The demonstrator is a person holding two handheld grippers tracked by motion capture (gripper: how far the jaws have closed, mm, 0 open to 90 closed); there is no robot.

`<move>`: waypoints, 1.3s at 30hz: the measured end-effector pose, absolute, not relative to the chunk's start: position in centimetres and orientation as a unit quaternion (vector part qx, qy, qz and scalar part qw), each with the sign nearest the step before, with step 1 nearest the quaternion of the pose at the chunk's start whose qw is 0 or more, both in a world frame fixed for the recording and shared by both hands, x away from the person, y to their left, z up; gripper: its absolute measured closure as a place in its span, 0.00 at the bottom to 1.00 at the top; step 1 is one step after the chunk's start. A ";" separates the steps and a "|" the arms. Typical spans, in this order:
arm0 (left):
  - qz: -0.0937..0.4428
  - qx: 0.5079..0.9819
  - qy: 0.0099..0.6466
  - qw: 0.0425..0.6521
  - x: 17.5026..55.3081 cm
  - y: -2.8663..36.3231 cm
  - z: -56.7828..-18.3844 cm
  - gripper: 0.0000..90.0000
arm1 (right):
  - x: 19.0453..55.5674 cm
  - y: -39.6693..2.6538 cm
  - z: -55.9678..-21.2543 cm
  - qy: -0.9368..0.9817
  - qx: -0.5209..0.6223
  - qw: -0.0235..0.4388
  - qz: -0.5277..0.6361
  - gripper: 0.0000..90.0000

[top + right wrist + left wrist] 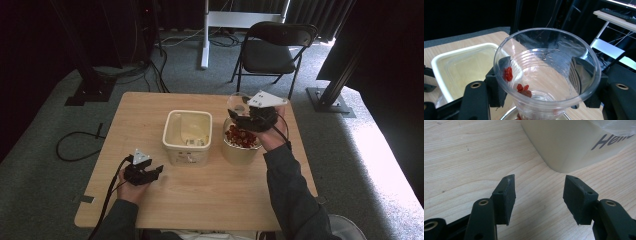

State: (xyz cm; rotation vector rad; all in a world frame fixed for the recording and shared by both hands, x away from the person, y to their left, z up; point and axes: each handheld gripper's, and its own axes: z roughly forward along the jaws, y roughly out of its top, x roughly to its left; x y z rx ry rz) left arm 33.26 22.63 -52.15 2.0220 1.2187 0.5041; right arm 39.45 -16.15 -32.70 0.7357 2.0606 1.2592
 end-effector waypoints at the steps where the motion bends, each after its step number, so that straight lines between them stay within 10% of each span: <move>1: 0.195 0.783 0.472 0.356 33.3 22.6 -52.2 0.49 | 39.5 -16.0 -32.7 0.778 0.276 0.303 0.476 0.38; 39: 0.196 0.782 0.471 0.358 33.3 22.8 -52.1 0.49 | 40.2 -11.2 -33.1 0.789 0.248 0.265 0.495 0.37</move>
